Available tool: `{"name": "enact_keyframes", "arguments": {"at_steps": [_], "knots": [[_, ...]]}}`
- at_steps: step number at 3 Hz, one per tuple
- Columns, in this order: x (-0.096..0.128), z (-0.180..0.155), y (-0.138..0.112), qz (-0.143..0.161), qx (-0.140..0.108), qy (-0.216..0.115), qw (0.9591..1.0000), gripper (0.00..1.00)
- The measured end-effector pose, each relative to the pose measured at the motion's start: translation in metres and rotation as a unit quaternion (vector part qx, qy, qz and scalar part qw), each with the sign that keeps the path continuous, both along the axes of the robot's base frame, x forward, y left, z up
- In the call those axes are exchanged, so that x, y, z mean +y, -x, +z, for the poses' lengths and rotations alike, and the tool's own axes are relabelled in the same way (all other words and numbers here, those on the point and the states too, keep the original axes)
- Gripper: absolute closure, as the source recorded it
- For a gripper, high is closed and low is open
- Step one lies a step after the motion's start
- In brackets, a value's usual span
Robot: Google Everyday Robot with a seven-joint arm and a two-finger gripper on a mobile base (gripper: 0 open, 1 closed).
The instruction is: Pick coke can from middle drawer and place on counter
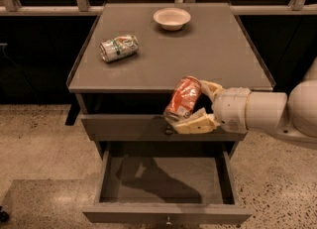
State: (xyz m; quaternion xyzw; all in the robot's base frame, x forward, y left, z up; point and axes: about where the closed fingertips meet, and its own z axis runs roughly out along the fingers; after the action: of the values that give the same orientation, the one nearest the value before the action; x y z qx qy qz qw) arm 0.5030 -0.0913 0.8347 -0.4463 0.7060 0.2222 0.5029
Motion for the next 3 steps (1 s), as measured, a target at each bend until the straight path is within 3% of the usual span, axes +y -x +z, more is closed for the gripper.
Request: {"name": "enact_keyframes", "arguments": {"at_steps": [1,2,3], "knots": [[0.007,0.049,-0.032,-0.010,-0.049,0.010,0.9987,1.00],[0.003,0.088,-0.083,-0.052,-0.089,0.009,0.9946,1.00],[-0.016,0.107,-0.133,-0.103,-0.105,-0.005,0.9891,1.00]]}}
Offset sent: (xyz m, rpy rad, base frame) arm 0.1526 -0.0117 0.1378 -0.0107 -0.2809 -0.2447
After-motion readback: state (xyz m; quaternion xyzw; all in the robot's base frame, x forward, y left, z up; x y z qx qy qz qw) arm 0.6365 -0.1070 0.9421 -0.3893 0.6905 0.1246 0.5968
